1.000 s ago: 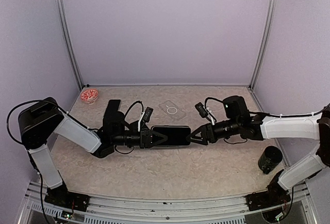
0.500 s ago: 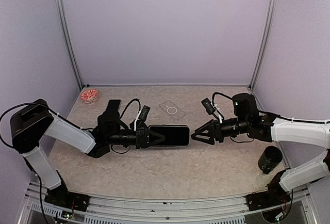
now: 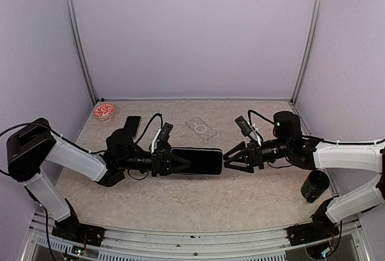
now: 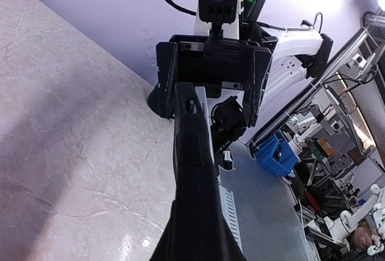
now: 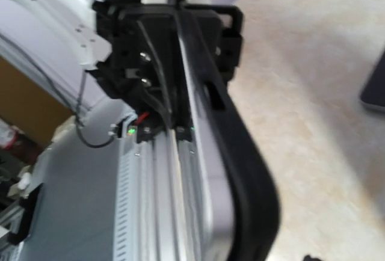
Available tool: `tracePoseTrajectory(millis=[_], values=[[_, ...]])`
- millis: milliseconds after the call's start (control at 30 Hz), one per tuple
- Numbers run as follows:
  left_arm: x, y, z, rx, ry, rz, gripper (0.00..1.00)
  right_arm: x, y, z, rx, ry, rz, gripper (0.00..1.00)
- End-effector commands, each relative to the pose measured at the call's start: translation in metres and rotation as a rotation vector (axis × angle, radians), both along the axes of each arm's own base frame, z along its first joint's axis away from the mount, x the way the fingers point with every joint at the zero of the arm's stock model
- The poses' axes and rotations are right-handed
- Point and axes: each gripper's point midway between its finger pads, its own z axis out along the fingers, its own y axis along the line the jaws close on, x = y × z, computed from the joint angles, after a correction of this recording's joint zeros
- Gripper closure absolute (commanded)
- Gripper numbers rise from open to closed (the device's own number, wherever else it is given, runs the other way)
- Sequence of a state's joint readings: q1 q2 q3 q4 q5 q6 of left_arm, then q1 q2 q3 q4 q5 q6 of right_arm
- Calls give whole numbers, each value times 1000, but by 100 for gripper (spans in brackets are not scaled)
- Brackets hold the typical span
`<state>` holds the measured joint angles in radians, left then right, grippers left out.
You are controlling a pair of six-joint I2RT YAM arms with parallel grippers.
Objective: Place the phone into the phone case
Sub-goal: Press the phone case onto the phone.
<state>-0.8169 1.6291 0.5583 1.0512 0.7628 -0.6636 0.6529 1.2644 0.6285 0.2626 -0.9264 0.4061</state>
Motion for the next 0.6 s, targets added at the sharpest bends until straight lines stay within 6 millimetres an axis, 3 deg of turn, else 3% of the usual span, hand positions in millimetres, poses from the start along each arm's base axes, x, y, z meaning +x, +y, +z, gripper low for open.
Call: tracePoseTrajectory(millis=[0,200,567], values=[[-21,4,44,-144,-113,-86,100,-7,2,11,72,-8,73,23],[-26,5,50,-176,-122,-115,100,-10,5,16,105,6,109,23],[-28,3,45,-180,-102,-138,100,-20,7,23,175,39,187,48]])
